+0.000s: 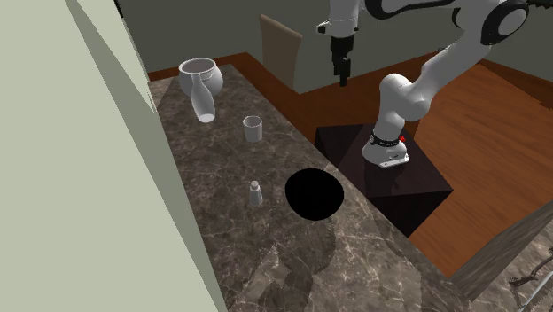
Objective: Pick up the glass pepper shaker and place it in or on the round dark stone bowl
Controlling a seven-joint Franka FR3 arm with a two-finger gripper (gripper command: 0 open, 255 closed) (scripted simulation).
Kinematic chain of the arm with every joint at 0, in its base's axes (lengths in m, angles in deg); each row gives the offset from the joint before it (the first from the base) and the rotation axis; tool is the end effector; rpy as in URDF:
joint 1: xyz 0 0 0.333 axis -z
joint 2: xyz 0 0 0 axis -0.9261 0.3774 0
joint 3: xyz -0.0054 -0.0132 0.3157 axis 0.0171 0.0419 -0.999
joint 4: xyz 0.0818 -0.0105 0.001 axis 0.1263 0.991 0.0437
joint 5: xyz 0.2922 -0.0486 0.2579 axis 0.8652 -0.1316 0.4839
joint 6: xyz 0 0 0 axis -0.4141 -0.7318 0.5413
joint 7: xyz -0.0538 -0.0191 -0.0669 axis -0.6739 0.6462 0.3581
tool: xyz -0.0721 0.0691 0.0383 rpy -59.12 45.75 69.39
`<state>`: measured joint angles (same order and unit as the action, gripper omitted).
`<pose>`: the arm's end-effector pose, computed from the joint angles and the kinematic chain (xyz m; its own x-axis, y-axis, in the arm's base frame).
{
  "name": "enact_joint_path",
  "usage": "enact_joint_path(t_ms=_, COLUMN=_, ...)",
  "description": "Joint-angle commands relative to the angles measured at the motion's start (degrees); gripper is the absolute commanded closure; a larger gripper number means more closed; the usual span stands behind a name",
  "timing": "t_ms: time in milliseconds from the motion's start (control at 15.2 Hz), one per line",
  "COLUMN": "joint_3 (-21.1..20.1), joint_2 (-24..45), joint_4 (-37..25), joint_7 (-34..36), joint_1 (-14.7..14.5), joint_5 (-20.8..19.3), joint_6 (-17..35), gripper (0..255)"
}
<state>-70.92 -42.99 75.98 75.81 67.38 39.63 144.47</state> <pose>0.2904 -0.0276 0.5626 0.9890 -0.0466 -0.1401 -0.0507 -0.9984 -0.0258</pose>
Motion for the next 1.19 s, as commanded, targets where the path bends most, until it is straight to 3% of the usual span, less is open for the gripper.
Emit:
enact_joint_path(t_ms=0, joint_3=0.00, joint_2=0.00, joint_4=0.00, joint_7=0.00, joint_1=0.00, joint_5=0.00, joint_6=0.00, gripper=0)
enact_joint_path(t_ms=528, joint_3=-4.01, joint_2=15.10, joint_4=-4.03, joint_7=3.41, joint_1=-3.15, joint_5=3.95, joint_6=10.31, gripper=0)
enact_joint_path(t_ms=1122, joint_3=-7.87, joint_2=33.68, joint_4=-14.01, joint_7=6.68, joint_1=-5.98, joint_5=6.23, joint_6=18.28, gripper=0)
